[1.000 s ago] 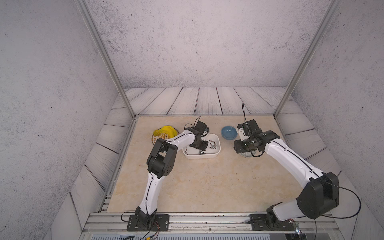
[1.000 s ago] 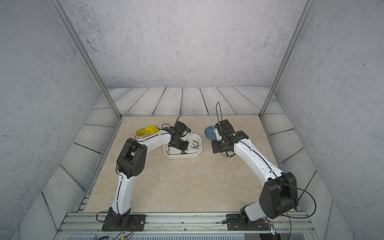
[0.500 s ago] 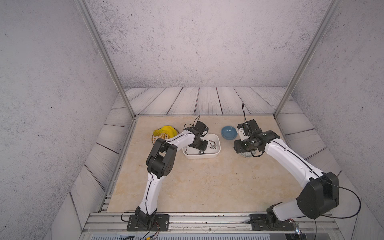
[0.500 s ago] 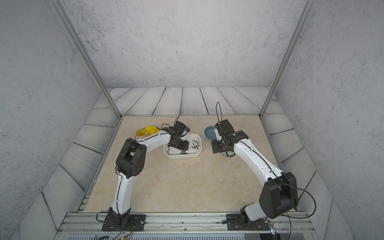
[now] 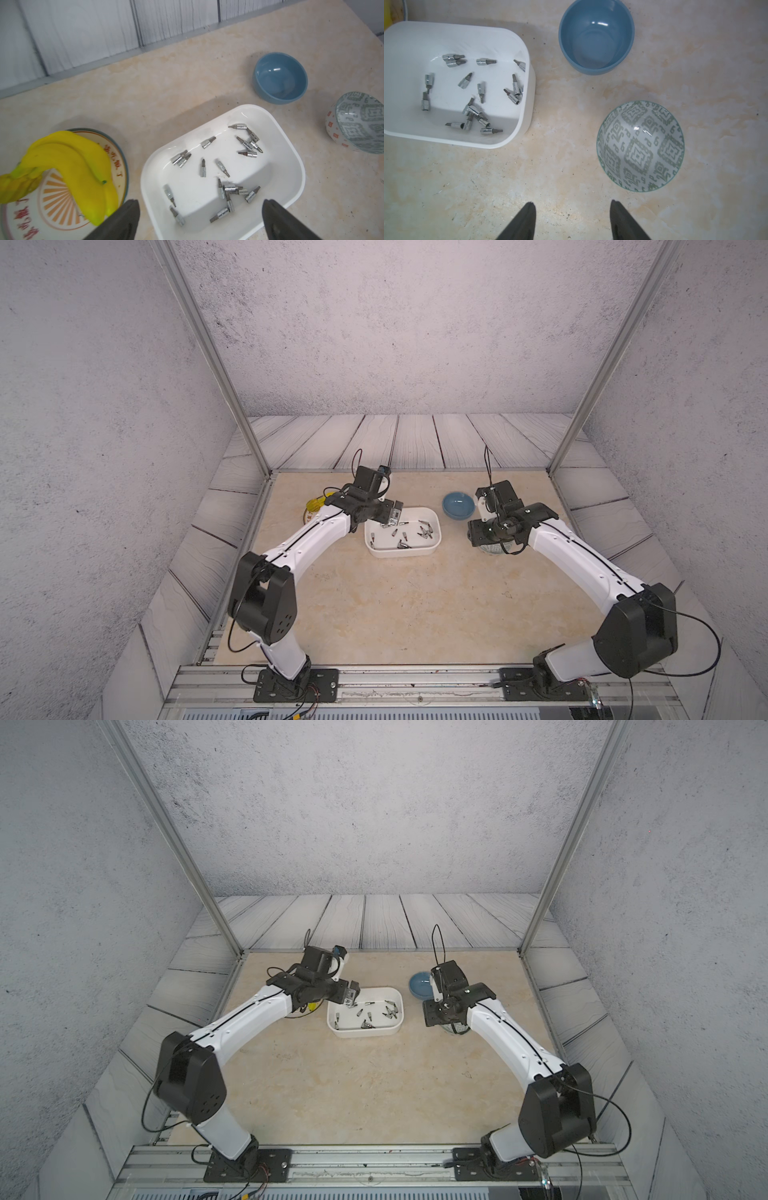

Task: Put the bit on the desktop into the storage box
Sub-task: Place the screwdriver bit in the storage box, then reset both arms

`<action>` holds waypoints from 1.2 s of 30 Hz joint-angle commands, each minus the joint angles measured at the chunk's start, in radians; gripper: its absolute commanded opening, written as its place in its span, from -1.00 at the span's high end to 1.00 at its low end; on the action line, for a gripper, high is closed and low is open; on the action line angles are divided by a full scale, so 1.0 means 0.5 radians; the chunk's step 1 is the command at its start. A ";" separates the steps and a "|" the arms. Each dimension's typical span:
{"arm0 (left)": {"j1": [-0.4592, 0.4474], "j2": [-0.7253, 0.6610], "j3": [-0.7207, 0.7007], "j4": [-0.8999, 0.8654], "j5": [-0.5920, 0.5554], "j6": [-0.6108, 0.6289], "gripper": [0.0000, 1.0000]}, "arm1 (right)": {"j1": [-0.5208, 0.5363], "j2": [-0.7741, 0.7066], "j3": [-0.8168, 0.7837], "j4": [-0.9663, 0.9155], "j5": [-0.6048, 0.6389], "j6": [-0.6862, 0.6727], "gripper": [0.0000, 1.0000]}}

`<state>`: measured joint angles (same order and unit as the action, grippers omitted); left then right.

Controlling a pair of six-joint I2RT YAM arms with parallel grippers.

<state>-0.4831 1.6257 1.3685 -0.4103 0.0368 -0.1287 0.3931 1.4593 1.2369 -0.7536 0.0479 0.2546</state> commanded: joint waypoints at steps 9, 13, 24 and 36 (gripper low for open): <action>0.669 -0.796 -1.248 0.846 -0.417 -0.109 -0.97 | -0.015 -0.198 -0.467 0.668 0.776 0.103 -0.57; 0.819 -0.923 -1.609 1.227 -0.537 -0.075 -0.97 | -0.029 -0.266 -0.675 1.013 1.101 0.024 -0.78; 0.874 -0.631 -2.031 2.261 -0.531 0.229 -0.97 | -0.228 0.022 -1.016 1.867 1.351 -0.242 -1.00; 0.887 -0.144 -1.979 2.693 -0.392 0.237 -0.97 | -0.444 0.019 -1.671 3.101 1.070 -0.379 -0.93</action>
<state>-0.0460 1.5410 0.3401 0.8951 -0.1722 -0.0242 0.1806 1.5043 0.4095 0.6720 0.6331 0.0563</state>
